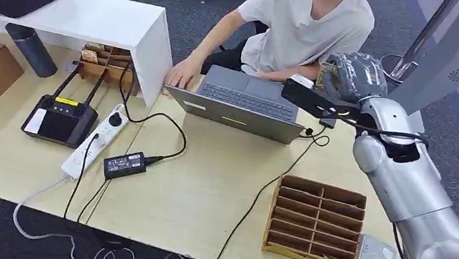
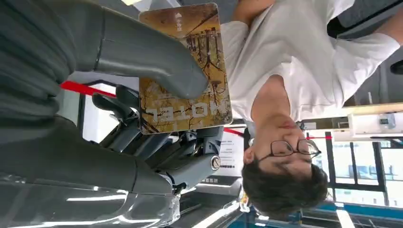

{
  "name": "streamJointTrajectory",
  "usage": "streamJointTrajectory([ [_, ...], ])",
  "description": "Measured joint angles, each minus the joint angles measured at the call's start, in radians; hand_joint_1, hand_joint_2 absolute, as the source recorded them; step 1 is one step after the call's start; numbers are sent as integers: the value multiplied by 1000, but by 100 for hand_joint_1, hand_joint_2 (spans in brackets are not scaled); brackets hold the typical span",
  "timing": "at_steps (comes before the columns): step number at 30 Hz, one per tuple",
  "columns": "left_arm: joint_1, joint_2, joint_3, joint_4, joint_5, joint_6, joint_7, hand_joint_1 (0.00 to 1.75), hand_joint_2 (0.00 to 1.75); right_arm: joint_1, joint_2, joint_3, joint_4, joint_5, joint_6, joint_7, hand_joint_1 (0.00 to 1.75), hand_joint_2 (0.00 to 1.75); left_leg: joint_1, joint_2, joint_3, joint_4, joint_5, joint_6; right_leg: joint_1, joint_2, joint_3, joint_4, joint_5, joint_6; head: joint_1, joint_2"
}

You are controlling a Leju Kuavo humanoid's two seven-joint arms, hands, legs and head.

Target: Pass the card to the sensor for recognition and then transmit it.

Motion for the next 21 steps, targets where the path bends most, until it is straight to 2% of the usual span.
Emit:
streamJointTrajectory([
  [5,15,-3,22,0,0,42,10,0,175,11,-75,-14,-66,-41,46,-7,175,175,0,0,0,0,0,0,0,0,0,-1,0,0,0,0],
  [10,39,-5,59,0,0,91,14,0,175,83,-203,-49,-202,-71,61,-23,175,175,0,-1,-2,1,0,0,0,-1,0,-1,0,0,0,0],
  [16,56,-5,85,0,0,113,15,0,175,183,-313,-109,-339,-76,49,-24,175,175,0,-1,-2,1,-1,0,0,-2,-1,-2,0,0,0,0],
  [21,67,-5,100,0,0,119,14,0,175,286,-381,-187,-433,-37,-1,-28,175,175,0,-1,-2,0,-1,0,0,-1,-1,-1,0,0,0,0],
])
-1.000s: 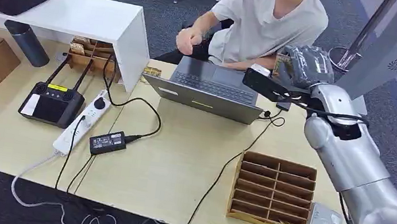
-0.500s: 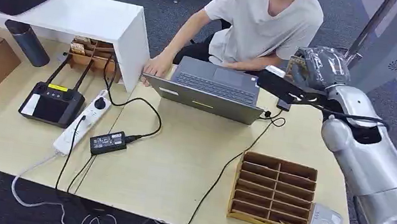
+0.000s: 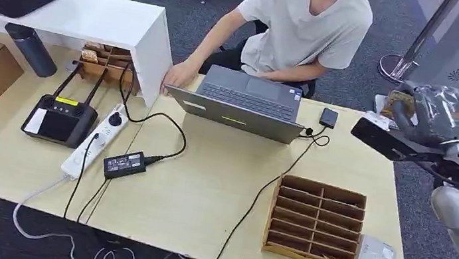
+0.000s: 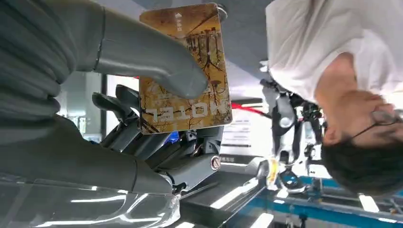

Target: Pass the card to the sensor for recognition and then transmit it.

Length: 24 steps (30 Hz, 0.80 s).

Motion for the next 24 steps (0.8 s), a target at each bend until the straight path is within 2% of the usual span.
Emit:
streamJointTrajectory([
  [3,3,0,9,0,0,0,0,0,175,57,-25,-48,-29,22,-34,-21,175,175,0,0,0,0,0,0,0,0,0,0,0,0,0,0],
  [8,7,0,20,0,0,2,-2,0,175,97,-73,-85,-67,24,61,-7,175,175,0,0,-1,0,0,0,0,0,0,0,0,0,0,0],
  [10,8,0,28,0,0,2,-3,0,175,97,-89,-90,-79,-6,124,3,175,175,0,1,0,0,0,0,0,0,0,0,0,0,0,0],
  [13,10,0,37,0,0,2,-10,0,175,91,-122,-88,-96,-15,193,25,175,175,0,0,-1,0,0,0,0,-1,0,0,0,0,0,0],
  [19,17,-1,60,1,0,-3,-23,0,175,41,-189,-50,-119,-9,264,67,175,175,0,0,-1,0,0,0,0,-1,0,0,0,0,0,0],
  [24,19,-2,76,6,0,-10,-27,0,175,-7,-239,-3,-132,-58,340,86,175,175,0,0,-1,0,0,0,0,-1,0,0,0,0,0,0],
])
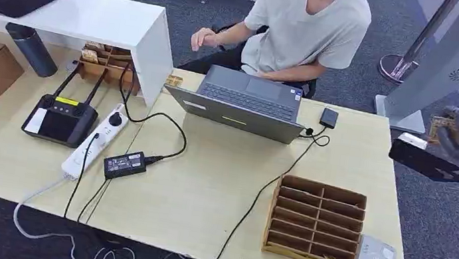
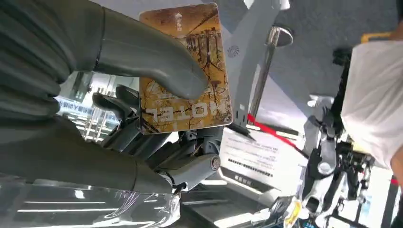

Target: Pass the card to the sensor for recognition and then transmit it.

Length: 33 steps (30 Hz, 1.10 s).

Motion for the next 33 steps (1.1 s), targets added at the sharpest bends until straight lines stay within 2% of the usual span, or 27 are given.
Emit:
streamJointTrajectory([
  [3,0,-2,9,6,0,-8,-5,0,175,-36,-36,36,-10,-47,52,11,175,175,0,0,0,0,0,0,0,0,0,0,0,0,0,0],
  [8,0,-5,11,14,0,-11,-7,0,175,-73,-72,76,-22,-75,79,14,175,175,0,0,0,0,0,0,0,0,0,0,0,0,0,0],
  [16,1,-8,33,30,0,-30,-17,0,175,-189,-157,202,-42,-260,229,29,175,175,0,0,0,0,0,0,0,0,0,0,0,0,-1,0],
  [22,1,-12,45,40,0,-39,-19,0,175,-250,-205,297,-55,-337,229,37,175,175,0,0,0,0,0,0,0,0,0,0,0,0,-1,0],
  [28,4,-13,56,42,0,-46,-20,0,175,-239,-248,358,-72,-387,170,58,175,175,0,0,0,0,0,0,0,0,0,0,0,0,0,0],
  [33,4,-13,57,42,0,-46,-20,0,175,-223,-268,388,-80,-390,156,63,175,175,0,0,0,0,0,0,0,0,0,0,0,0,0,0],
])
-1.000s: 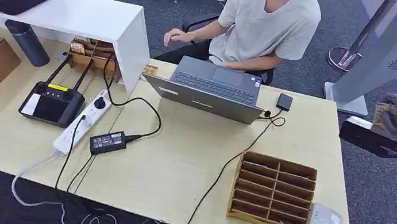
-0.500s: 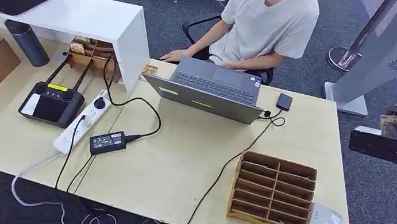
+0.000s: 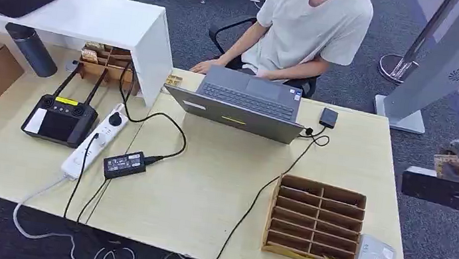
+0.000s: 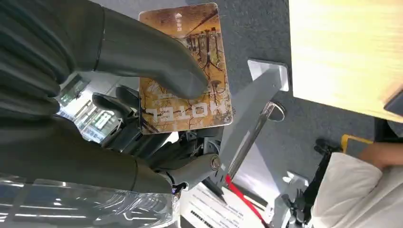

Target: Pass the card to the sensor for recognition and then transmit it.

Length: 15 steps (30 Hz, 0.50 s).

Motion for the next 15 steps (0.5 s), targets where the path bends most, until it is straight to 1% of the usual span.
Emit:
streamJointTrajectory([
  [8,0,0,0,0,0,0,0,0,175,2,-11,16,-5,-8,0,1,175,175,0,0,0,0,0,0,0,0,0,0,0,0,0,0],
  [9,0,0,0,0,0,0,0,0,175,9,-12,16,-5,-17,-9,2,175,175,0,0,0,0,0,0,0,0,0,0,0,0,0,0],
  [11,0,0,0,0,0,-1,-4,0,175,44,-18,13,-10,-24,-58,6,175,175,0,-1,0,0,0,0,0,-1,0,0,0,0,0,0],
  [12,1,0,1,0,0,-1,-6,0,175,73,-19,8,-12,-16,-98,8,175,175,0,-1,0,0,0,0,0,-1,0,0,0,0,0,0],
  [13,1,0,1,0,0,-1,-7,0,175,108,-19,0,-14,3,-151,8,175,175,0,-1,0,0,0,0,0,-1,0,0,0,0,0,0],
  [14,0,0,1,0,0,-1,-8,0,175,162,-18,-18,-16,33,-219,9,175,175,1,-1,0,0,0,0,0,-1,1,0,0,0,0,0],
  [15,0,0,1,0,0,0,-8,0,175,217,-17,-39,-19,66,-268,8,175,175,1,-2,-1,0,0,0,0,-2,1,0,0,0,0,0],
])
